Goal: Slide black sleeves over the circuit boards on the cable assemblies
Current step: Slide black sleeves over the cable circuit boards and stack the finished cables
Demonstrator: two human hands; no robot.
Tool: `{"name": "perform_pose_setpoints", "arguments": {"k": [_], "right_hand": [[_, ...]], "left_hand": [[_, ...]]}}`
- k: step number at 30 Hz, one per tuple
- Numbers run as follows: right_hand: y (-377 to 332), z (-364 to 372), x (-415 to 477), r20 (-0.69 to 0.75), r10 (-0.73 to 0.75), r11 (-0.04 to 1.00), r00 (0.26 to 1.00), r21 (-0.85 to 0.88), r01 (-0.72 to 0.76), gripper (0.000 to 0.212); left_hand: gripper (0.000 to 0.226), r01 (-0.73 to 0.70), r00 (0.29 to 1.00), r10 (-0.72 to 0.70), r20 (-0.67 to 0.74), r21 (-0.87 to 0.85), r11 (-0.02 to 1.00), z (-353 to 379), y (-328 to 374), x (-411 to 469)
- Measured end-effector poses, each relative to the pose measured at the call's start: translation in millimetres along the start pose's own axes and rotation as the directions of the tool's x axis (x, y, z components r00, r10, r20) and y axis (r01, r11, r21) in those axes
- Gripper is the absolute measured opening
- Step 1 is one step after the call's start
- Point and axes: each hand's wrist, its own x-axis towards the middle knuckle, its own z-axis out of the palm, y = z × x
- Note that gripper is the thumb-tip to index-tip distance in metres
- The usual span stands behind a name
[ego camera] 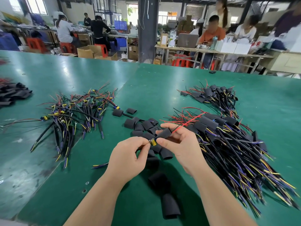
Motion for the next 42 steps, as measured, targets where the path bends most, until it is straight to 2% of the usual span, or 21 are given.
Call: {"name": "perform_pose_setpoints", "arguments": {"k": [4,9,12,17,22,26,29,36,38,42], "right_hand": [[-1.0,-5.8,1.3,0.058,0.05,0.997,0.997,0.063,-0.053,0.04],[-5.7,-14.2,-0.4,0.133,0.029,0.999,0.991,-0.031,-0.025,0.051],[-6.9,-16.2,-0.8,0.173,0.035,0.999,0.984,0.0,-0.035,0.052],[-0.1,-3.0,-1.1,0.154,0.11,0.987,0.982,0.101,-0.127,0.044],[6.7,2.9,1.1,0.069,0.184,0.954,0.981,0.227,-0.195,0.039],[5.8,3.5,2.1,0.055,0.24,0.898,0.969,0.366,-0.243,0.039],[5.9,0.4,3.8,0.048,0.274,0.855,0.96,0.445,-0.266,0.03],[3.8,5.9,2.5,0.043,0.317,0.859,0.948,0.41,-0.306,0.024],[3.2,5.1,2.7,0.027,0.323,0.849,0.946,0.433,-0.303,0.024],[-0.7,1.6,2.2,0.098,0.337,0.796,0.937,0.501,-0.338,0.026]], "left_hand": [[0.009,-0.01,1.0,0.01,-0.017,0.008,1.0,2.9,0.9,-0.2],[0.01,0.023,0.999,-0.025,-0.039,-0.041,0.999,1.7,0.3,0.7],[0.011,0.04,0.997,-0.045,-0.063,-0.074,0.996,-0.6,-0.9,0.5],[0.015,0.026,1.0,-0.026,-0.015,-0.03,0.999,0.9,-0.2,0.9],[0.011,0.093,0.987,-0.101,-0.129,-0.063,0.994,3.5,-0.5,1.9],[0.011,-0.017,0.994,0.012,-0.108,-0.051,0.999,0.9,0.6,2.6],[0.015,-0.047,0.996,0.045,-0.072,-0.038,0.998,0.6,1.3,3.6],[0.012,-0.106,0.981,0.127,-0.145,0.145,0.984,4.3,-0.1,1.5],[0.012,-0.11,0.979,0.128,-0.156,0.122,0.986,5.0,-1.1,1.8],[0.01,-0.053,0.978,0.042,-0.205,-0.047,0.998,4.7,-1.3,3.1]]}}
